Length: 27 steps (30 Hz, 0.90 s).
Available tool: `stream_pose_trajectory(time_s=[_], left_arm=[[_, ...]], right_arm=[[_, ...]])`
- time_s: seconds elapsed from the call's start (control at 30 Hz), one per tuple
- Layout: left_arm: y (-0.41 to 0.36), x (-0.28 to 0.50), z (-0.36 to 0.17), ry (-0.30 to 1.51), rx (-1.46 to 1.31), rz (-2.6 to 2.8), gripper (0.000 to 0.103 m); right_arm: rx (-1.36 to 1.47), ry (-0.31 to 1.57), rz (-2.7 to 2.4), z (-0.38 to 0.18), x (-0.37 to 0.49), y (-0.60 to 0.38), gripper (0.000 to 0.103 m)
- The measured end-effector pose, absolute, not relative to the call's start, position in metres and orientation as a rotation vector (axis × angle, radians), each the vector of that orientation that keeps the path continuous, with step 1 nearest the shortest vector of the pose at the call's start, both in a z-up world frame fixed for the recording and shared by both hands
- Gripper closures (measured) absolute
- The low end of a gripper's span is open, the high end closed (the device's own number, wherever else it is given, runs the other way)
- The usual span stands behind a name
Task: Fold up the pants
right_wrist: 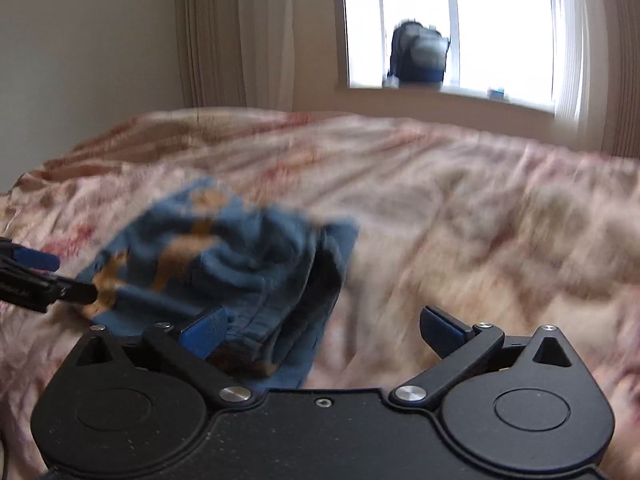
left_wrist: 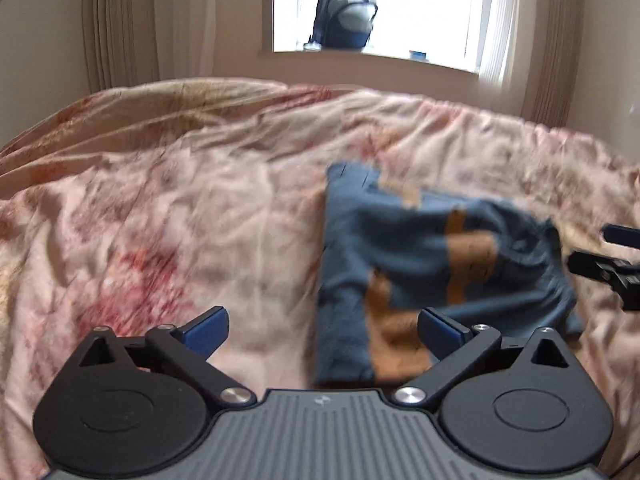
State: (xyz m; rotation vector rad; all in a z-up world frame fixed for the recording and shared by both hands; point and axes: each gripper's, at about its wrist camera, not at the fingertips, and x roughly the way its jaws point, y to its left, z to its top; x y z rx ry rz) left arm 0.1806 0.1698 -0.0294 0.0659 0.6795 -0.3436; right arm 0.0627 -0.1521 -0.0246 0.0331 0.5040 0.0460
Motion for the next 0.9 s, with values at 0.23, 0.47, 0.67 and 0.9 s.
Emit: stream_pose_trajectory(time_s=[0.23,0.47,0.67,0.9], left_arm=[[0.154,0.194,-0.053,0.788,0.099,-0.327,0.001],[0.159,0.176,-0.062,0.77,0.168,-0.349,0.0],[0.183,0.184,-0.04,0.761,-0.016,-0.401,0.0],[0.189,0.2,-0.055,0.821,0.0,-0.322,0.0]], right_arm=[[-0.012,0.491,0.116,-0.024,0.142,-0.14,0.001],[-0.052,0.537,-0.005,-0.045,0.166,-0.165,0.001],[-0.072,0.445,-0.021,-0.018,0.124,-0.151,0.001],[-0.156,0.574,0.008,-0.042,0.113,-0.102,0.001]])
